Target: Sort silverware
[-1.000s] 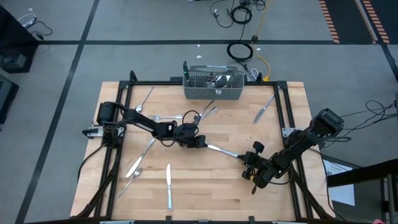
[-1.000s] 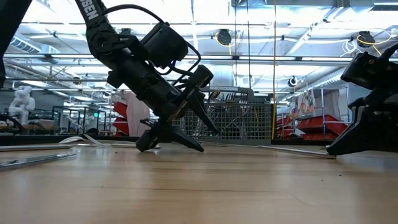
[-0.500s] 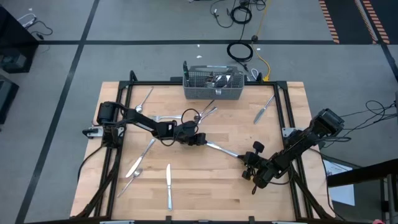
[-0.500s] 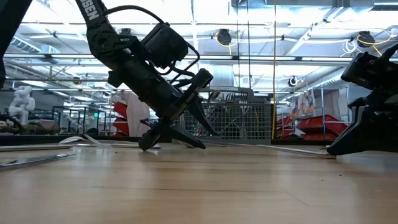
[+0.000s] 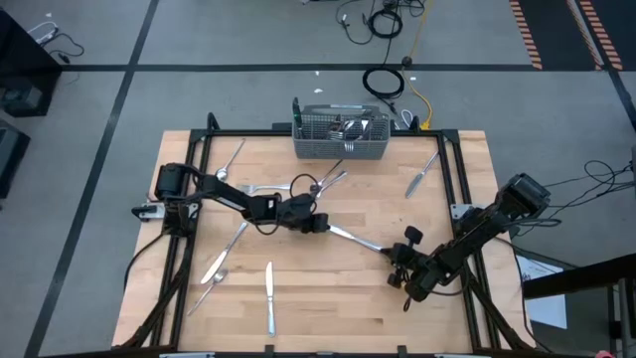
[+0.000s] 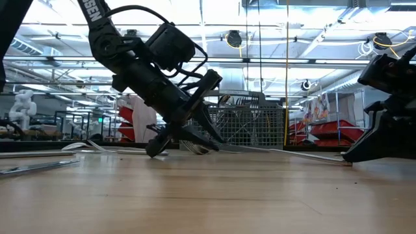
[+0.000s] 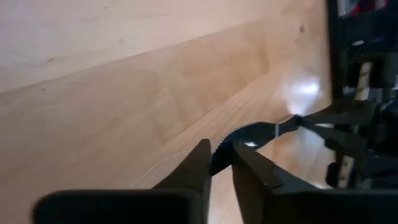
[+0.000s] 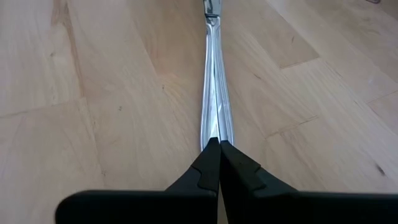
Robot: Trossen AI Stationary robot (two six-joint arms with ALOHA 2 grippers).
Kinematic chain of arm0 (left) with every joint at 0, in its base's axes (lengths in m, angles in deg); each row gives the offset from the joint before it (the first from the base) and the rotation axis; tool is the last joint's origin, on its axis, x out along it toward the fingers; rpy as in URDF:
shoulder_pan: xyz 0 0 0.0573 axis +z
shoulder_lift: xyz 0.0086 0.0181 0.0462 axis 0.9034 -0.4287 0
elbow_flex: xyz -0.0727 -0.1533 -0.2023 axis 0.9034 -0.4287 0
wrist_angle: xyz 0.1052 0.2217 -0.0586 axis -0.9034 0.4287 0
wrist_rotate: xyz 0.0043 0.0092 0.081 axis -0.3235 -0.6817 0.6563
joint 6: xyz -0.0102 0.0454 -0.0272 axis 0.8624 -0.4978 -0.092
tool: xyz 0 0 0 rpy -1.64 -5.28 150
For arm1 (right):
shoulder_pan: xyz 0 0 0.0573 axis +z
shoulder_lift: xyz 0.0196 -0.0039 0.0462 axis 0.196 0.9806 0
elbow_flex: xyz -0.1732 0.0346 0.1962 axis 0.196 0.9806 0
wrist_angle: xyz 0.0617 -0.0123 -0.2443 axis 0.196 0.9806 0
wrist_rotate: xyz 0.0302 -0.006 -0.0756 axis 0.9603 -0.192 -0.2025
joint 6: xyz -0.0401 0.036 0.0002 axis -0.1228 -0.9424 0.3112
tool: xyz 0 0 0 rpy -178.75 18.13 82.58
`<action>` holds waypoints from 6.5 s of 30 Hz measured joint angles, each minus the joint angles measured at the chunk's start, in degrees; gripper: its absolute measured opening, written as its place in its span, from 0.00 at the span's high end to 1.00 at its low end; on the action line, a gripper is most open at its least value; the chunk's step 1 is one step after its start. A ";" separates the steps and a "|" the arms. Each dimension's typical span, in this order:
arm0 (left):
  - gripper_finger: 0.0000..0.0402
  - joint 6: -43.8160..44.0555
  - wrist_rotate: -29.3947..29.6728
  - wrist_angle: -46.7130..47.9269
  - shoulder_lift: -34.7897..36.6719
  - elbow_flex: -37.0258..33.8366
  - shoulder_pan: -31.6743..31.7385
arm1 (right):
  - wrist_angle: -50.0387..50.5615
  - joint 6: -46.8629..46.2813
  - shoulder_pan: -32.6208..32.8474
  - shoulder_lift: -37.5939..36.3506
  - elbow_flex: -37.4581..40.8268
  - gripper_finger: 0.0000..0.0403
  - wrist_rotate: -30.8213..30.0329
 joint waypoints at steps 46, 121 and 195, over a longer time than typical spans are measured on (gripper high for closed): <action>0.99 -1.51 0.93 -8.60 5.28 0.03 0.72 | -9.01 40.37 -16.96 -18.73 -8.06 0.65 6.14; 0.99 -7.38 3.98 -7.97 10.40 0.14 1.51 | -10.31 43.79 -35.33 -5.46 -12.57 0.90 22.96; 0.59 -40.66 17.15 7.91 62.80 -14.17 -6.82 | -50.58 69.81 -61.26 11.79 -53.96 0.90 39.95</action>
